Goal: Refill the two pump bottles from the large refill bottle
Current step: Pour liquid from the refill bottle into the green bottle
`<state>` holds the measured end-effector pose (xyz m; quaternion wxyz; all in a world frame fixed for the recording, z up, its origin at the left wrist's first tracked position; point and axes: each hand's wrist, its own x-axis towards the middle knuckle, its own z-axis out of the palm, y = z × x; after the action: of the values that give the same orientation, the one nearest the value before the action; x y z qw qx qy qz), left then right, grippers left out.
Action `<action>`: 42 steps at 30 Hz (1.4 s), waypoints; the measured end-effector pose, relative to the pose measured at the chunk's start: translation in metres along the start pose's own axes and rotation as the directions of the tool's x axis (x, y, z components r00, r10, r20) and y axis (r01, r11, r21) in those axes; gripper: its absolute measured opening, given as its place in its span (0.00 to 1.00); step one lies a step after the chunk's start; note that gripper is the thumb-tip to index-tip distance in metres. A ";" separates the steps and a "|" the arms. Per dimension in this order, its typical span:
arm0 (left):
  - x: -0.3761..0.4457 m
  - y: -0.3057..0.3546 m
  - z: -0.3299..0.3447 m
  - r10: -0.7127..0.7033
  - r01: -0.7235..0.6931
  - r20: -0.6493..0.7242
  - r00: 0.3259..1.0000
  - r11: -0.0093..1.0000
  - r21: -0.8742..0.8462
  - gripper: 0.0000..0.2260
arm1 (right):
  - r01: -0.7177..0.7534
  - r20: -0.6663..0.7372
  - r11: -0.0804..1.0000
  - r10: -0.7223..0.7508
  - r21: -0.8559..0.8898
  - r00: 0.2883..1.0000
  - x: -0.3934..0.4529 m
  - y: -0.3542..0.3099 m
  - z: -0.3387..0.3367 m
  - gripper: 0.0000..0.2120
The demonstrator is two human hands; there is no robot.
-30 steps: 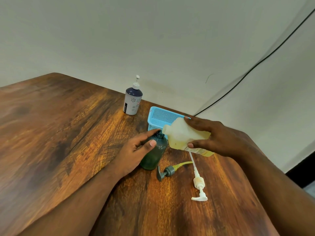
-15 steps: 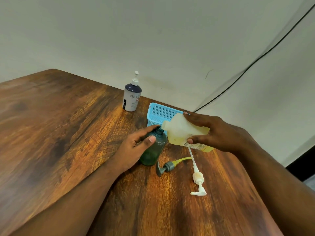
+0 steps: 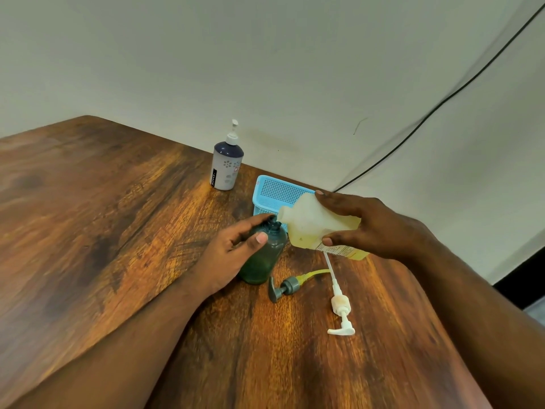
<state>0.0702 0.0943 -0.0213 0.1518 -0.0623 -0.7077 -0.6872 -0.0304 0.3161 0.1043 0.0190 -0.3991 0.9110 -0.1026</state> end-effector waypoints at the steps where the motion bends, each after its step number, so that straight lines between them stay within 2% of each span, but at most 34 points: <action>1: 0.000 -0.001 0.000 -0.001 0.001 0.000 1.000 1.000 0.003 0.16 | -0.001 0.000 1.000 0.001 -0.003 1.000 0.000 0.000 0.000 0.40; 18: 0.002 -0.005 -0.001 0.007 -0.007 -0.009 1.000 1.000 -0.012 0.19 | 0.023 -0.019 1.000 -0.023 -0.001 1.000 0.001 0.002 0.001 0.40; 31: 0.003 -0.009 -0.001 0.010 -0.010 -0.006 1.000 1.000 0.011 0.18 | 0.024 -0.008 1.000 -0.024 0.008 1.000 0.001 0.004 0.001 0.40; 42: 0.003 -0.010 0.000 0.029 -0.029 0.002 1.000 0.997 -0.066 0.17 | 0.019 -0.008 1.000 -0.019 0.001 1.000 0.000 -0.001 -0.001 0.40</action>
<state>0.0644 0.0932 -0.0294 0.1585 -0.0786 -0.6839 -0.7078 -0.0298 0.3150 0.1056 0.0148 -0.4073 0.9071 -0.1050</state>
